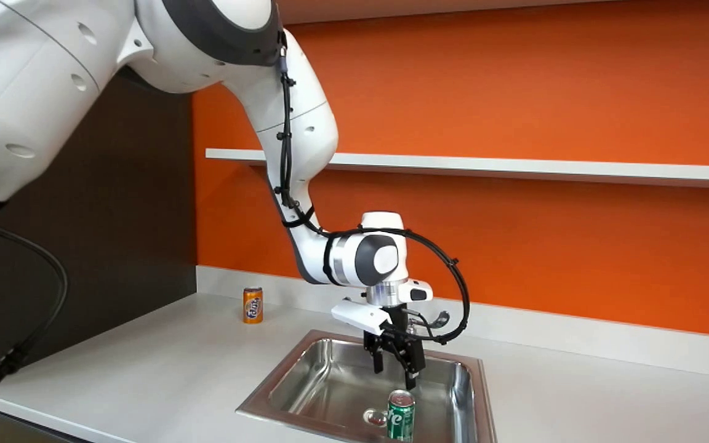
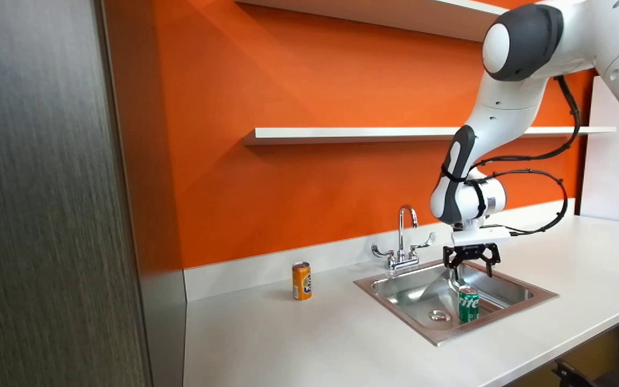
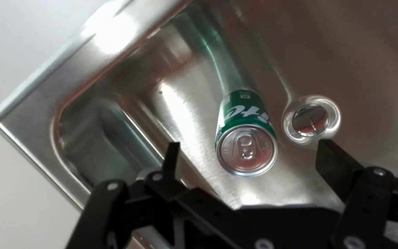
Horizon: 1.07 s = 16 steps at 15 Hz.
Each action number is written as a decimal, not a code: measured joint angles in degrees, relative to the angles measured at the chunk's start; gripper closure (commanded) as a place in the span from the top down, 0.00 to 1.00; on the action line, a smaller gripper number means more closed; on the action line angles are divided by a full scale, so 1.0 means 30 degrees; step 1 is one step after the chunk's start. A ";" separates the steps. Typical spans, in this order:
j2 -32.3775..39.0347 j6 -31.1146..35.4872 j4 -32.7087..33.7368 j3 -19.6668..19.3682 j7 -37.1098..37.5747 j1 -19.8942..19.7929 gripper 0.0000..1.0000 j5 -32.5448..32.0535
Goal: Pick up the can from the sink and put it on the counter
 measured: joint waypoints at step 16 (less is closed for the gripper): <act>0.3750 0.0287 0.2927 0.0083 0.0000 0.0003 1.00 0.0490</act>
